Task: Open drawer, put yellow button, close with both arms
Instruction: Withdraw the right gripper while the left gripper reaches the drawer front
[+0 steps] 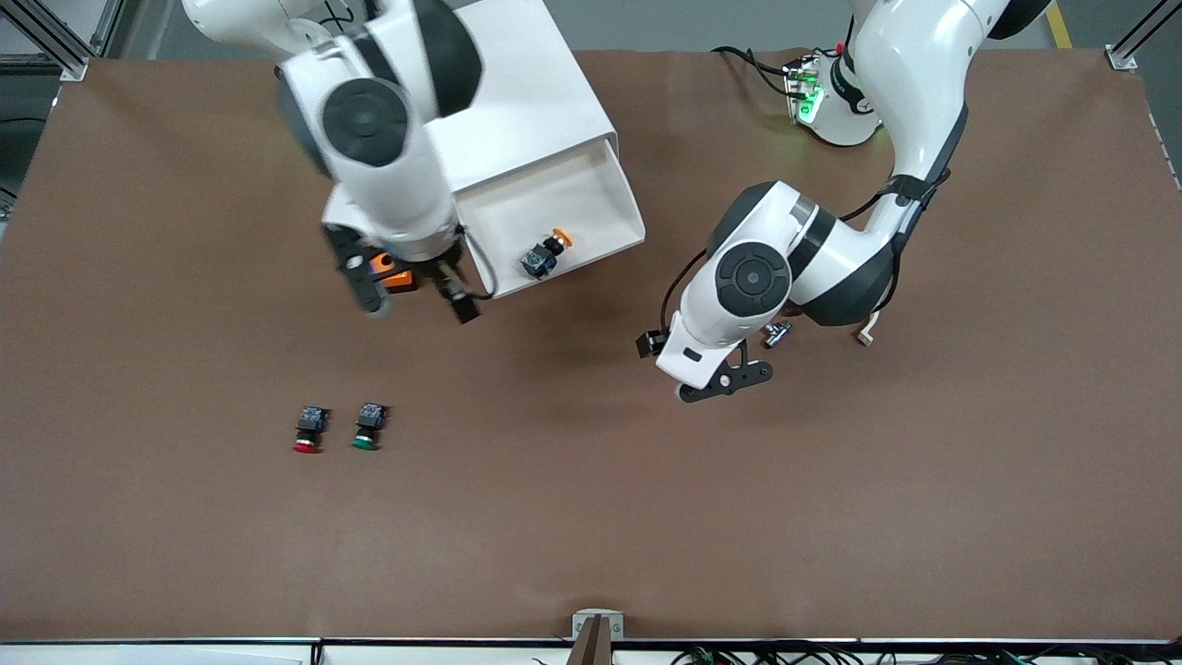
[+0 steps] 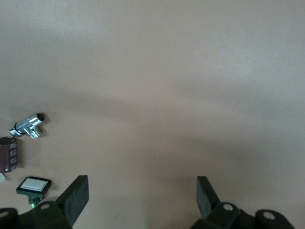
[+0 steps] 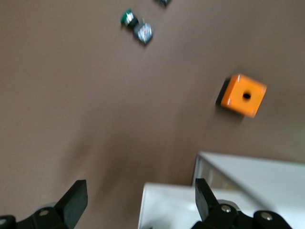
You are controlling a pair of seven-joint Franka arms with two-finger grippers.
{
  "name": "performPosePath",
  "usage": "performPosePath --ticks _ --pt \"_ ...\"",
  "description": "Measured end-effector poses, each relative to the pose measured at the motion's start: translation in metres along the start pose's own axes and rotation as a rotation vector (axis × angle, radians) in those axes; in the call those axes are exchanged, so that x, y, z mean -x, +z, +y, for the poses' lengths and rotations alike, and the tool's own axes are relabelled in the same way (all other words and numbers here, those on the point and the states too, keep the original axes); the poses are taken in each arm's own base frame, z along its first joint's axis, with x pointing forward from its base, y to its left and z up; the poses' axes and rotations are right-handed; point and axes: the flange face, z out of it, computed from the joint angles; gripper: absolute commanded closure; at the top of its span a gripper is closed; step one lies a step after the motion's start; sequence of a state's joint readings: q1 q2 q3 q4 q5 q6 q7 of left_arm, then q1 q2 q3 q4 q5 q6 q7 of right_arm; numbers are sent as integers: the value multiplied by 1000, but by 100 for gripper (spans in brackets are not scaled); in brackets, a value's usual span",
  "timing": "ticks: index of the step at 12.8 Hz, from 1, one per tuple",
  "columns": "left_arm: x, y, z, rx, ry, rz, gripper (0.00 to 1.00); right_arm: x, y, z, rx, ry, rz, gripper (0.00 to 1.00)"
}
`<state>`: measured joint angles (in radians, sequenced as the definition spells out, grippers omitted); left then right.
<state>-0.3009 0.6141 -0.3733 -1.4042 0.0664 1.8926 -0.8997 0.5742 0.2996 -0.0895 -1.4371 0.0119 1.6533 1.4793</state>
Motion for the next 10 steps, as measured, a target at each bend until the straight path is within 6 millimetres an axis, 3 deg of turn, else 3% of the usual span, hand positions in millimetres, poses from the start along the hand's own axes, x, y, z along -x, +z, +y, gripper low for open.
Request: performPosePath --ticks 2,7,10 --pt "10 6 9 -5 21 -8 1 -63 -14 13 12 -101 -13 0" --pt "60 25 48 -28 78 -27 1 -197 -27 59 -2 -396 -33 0" --pt "92 31 68 -21 50 -58 1 -256 -41 97 -30 -567 -23 0"
